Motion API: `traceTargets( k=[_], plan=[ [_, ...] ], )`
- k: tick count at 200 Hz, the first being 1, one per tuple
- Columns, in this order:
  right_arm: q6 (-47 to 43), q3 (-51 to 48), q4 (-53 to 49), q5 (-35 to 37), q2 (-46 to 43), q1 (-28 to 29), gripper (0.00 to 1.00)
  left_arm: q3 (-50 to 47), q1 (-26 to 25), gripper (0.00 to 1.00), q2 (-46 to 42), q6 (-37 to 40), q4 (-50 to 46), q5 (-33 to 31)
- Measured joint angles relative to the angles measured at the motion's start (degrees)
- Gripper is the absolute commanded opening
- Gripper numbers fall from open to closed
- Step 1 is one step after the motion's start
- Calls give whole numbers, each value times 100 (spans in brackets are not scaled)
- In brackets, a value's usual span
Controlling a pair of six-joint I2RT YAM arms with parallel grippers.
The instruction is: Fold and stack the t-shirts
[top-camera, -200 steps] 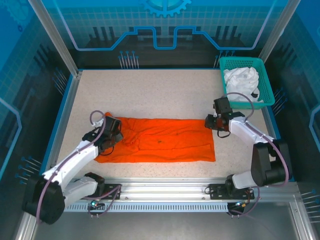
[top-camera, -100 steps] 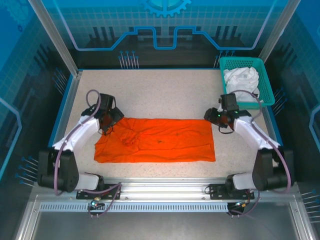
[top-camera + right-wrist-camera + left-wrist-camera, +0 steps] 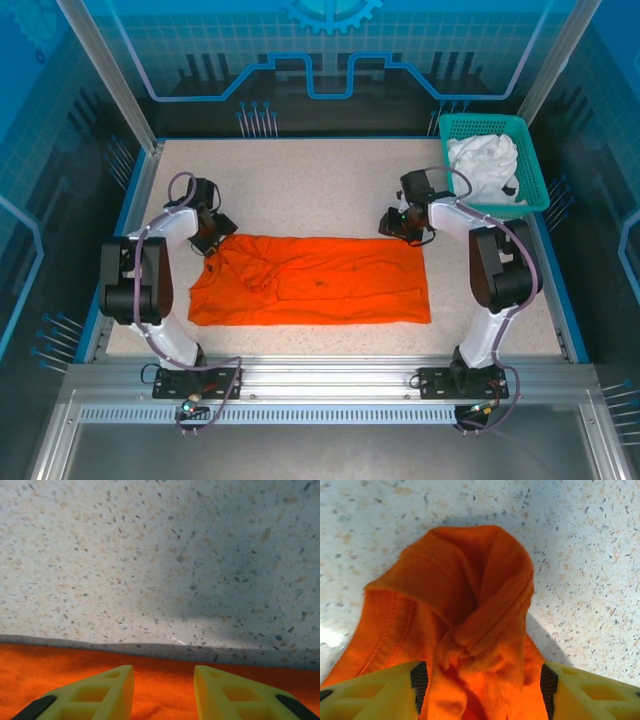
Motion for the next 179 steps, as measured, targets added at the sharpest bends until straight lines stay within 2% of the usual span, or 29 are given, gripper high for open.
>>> traceTargets(
  k=[36, 66, 104, 125, 153, 172, 179],
  plan=[
    [4, 0, -57, 20, 17, -9, 36, 146, 55, 47, 168, 142, 136, 57],
    [72, -22, -76, 59, 24, -107, 33, 151, 164, 22, 173, 133, 203, 46],
    [260, -289, -7, 61, 50, -372, 33, -22, 413, 0, 157, 142, 365, -39],
    [363, -380, 44, 50, 52, -439, 33, -181, 466, 0, 127, 105, 415, -122],
    [538, -433, 175, 37, 50, -452, 33, -442, 538, 13, -90, 59, 468, -258],
    [702, -505, 297, -17, 20, -492, 37, -496, 654, 13, -234, -26, 479, -297],
    [743, -516, 328, -26, 9, -498, 39, -496, 704, 17, -273, -48, 496, -308]
  ],
)
